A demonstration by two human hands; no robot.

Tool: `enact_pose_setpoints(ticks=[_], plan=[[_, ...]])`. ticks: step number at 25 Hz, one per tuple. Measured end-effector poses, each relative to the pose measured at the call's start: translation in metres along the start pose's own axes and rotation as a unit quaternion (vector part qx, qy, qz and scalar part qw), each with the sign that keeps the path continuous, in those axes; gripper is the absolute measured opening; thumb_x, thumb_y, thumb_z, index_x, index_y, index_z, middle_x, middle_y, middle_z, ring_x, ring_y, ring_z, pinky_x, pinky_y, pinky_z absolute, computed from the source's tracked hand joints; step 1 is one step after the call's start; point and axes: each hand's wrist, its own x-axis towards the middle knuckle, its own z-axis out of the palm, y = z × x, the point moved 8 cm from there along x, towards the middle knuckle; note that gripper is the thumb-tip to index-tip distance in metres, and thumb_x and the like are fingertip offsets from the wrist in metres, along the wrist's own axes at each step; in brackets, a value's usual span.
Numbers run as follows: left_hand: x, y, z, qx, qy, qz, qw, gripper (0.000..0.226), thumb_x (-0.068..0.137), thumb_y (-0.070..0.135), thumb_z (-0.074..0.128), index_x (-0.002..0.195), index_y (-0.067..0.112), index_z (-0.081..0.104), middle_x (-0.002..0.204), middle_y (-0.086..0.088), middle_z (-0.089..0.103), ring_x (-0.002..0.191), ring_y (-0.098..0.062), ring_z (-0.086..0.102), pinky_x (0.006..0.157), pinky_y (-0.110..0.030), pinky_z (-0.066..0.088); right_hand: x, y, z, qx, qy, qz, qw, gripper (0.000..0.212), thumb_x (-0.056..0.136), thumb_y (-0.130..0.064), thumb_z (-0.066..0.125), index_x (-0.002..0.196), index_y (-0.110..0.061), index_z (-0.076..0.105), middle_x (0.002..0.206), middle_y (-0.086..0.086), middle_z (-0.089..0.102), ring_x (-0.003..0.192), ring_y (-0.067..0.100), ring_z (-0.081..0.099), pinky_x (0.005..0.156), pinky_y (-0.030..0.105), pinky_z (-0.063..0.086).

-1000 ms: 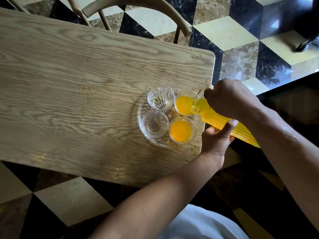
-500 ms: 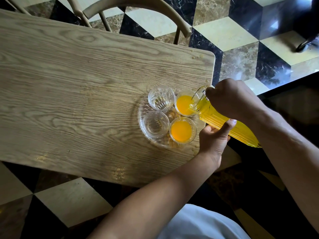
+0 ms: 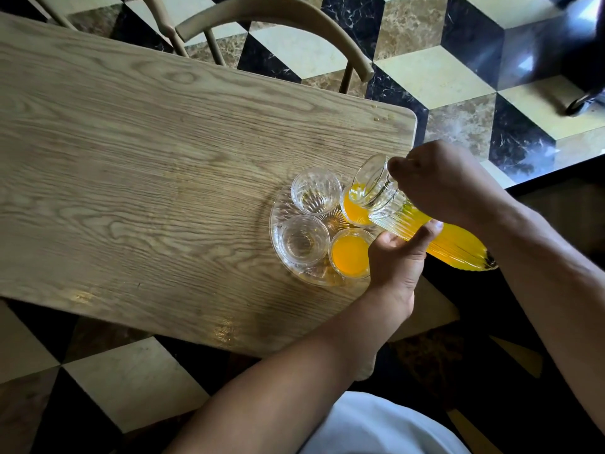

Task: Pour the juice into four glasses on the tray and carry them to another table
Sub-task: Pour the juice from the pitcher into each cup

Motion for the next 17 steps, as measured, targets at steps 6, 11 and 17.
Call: enact_pose_setpoints(ticks=[6,11,17], plan=[[0.002,0.011,-0.005,-0.049,0.014,-0.008,0.999,0.065,0.042,0.048,0.09,0.072,0.021,0.04,0.05,0.014,0.041,0.065,-0.012,0.041,0.082,-0.04,0.048,0.014,-0.023,0.006,-0.026,-0.018,-0.028,0.999,0.047,0.096,-0.037,0.049,0.069,0.0,0.06,0.065,0.02,0.061,0.063,0.041,0.057,0.051,0.032,0.039],[0.004,0.016,-0.006,-0.079,0.022,-0.027,0.996,0.067,0.043,0.049,0.09,0.072,0.022,0.037,0.05,0.013,0.037,0.06,-0.01,0.039,0.075,-0.035,0.051,0.024,-0.037,0.011,-0.041,-0.036,-0.037,0.998,0.048,0.097,-0.038,0.049,0.071,0.002,0.061,0.069,0.022,0.065,0.054,0.032,0.051,0.049,0.03,0.039],[0.003,0.02,-0.008,-0.092,0.037,-0.048,0.994,0.054,0.063,0.042,0.094,0.08,0.017,0.049,0.068,0.004,0.047,0.074,-0.016,0.047,0.088,-0.04,0.062,0.035,-0.049,0.017,-0.089,-0.039,-0.031,0.995,0.048,0.095,-0.04,0.047,0.067,-0.002,0.056,0.06,0.015,0.053,0.051,0.028,0.045,0.048,0.025,0.034]])
